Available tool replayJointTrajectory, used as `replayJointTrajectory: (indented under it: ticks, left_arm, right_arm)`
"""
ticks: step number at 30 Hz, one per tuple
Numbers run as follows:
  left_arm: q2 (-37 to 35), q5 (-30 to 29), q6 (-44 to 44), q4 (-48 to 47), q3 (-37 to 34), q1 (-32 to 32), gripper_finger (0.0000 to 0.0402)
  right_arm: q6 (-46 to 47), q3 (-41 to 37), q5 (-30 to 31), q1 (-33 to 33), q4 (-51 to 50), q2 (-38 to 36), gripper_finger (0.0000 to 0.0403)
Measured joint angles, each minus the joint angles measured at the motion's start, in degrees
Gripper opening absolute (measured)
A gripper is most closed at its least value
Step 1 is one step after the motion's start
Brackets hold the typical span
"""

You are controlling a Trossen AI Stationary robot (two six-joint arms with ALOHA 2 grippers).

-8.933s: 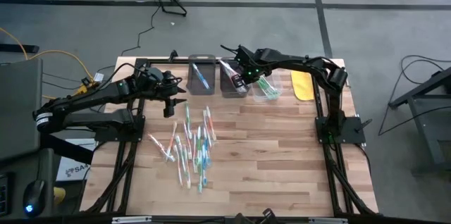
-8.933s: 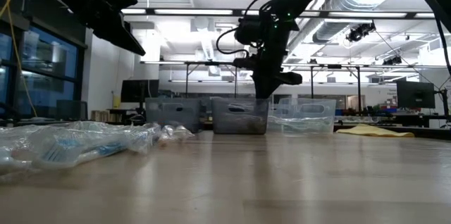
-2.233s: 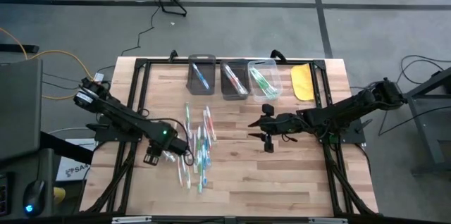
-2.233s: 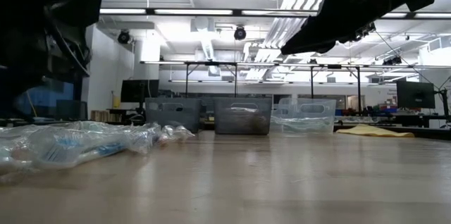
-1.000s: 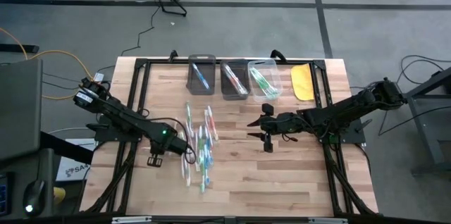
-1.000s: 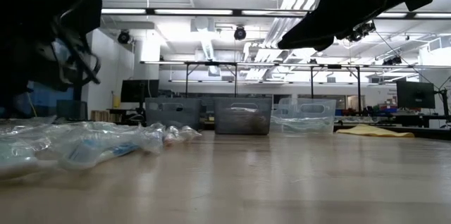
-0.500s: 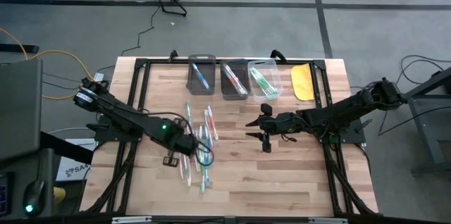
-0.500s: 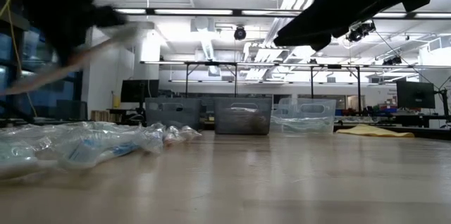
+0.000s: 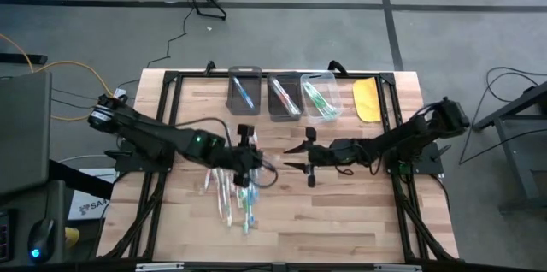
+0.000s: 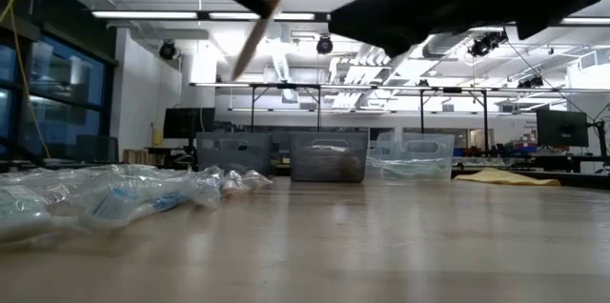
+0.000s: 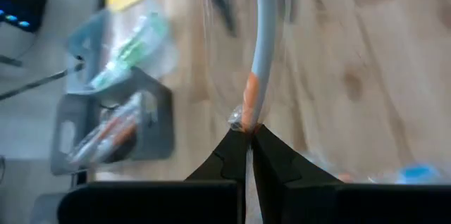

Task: Pick & Place Toothbrushes
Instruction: Put the orange toothbrush into the right black bin

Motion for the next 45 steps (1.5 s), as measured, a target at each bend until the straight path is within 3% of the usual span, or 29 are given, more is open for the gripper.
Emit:
replayJointTrajectory:
  ticks: [3,8,14,24,32,41,45]
  left_arm:
    - [-0.81,0.12,2.54,3.88,-0.07,2.4,0.0001]
    - [-1.86,4.94,6.98,12.07,0.0,5.25,0.0001]
    - [-1.78,11.26,8.49,15.51,-0.04,8.57,0.0001]
    - [-1.76,16.02,8.75,17.15,-0.04,10.55,0.0001]
    - [-1.71,16.09,8.4,16.7,-0.07,10.39,0.0006]
    - [-1.78,15.12,10.13,13.65,-0.07,10.39,0.0074]
    - [-4.59,9.2,9.6,10.44,-0.07,9.8,0.0114]
  right_arm:
    - [-0.68,0.0,0.01,-0.7,4.88,2.64,0.0146]
    - [-0.42,0.02,0.47,-2.98,15.0,7.54,0.0146]
    - [-1.05,0.58,0.36,-5.38,23.28,11.03,0.0146]
    - [-3.2,5.75,-1.19,-6.01,19.06,11.26,0.0134]
    - [-3.64,5.97,-1.27,-6.05,16.19,11.26,0.0025]
    - [2.16,7.15,1.61,-6.38,9.34,10.74,0.0019]
    - [3.1,10.78,4.22,-6.5,-0.63,10.76,0.0019]
